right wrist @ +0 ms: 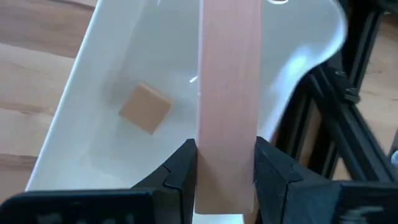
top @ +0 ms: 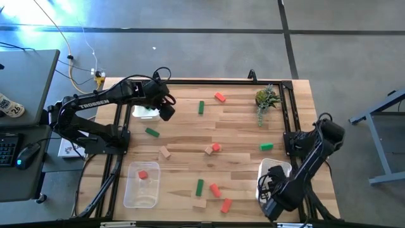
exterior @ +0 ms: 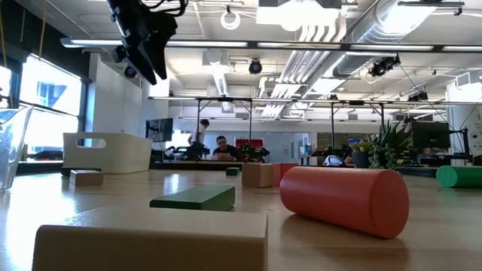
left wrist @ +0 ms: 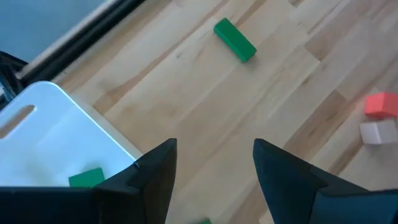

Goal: Sort & place blocks by color
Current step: Put the brown block into the bottom white bin, then put the green block into the top white bin

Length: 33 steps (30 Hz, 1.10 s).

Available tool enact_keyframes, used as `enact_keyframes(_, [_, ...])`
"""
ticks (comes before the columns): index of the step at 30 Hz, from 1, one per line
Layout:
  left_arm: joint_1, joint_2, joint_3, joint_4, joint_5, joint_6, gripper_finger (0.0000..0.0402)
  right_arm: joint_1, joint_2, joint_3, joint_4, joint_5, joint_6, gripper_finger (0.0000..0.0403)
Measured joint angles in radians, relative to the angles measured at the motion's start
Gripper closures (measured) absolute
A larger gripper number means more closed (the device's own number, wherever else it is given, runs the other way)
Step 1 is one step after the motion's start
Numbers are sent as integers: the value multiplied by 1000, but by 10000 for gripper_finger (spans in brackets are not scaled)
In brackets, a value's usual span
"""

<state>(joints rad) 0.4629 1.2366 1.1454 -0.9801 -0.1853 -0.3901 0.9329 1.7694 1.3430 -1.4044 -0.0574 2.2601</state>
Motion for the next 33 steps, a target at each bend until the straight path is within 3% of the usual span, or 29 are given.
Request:
enact_keyframes(4, [-10, 0, 0, -43, 25, -3, 204, -1, 39, 0, 10, 2, -17, 300])
enact_keyframes(13, [-94, 0, -8, -201, 20, -30, 204, -10, 56, 0, 3, 3, -42, 217])
enact_keyframes(19, [-143, 0, -8, -204, 20, -37, 204, -9, 54, 0, 0, 20, -43, 199])
enact_keyframes(33, [-149, 0, -8, 64, -32, -183, 204, -34, -92, 0, -88, 168, -44, 197])
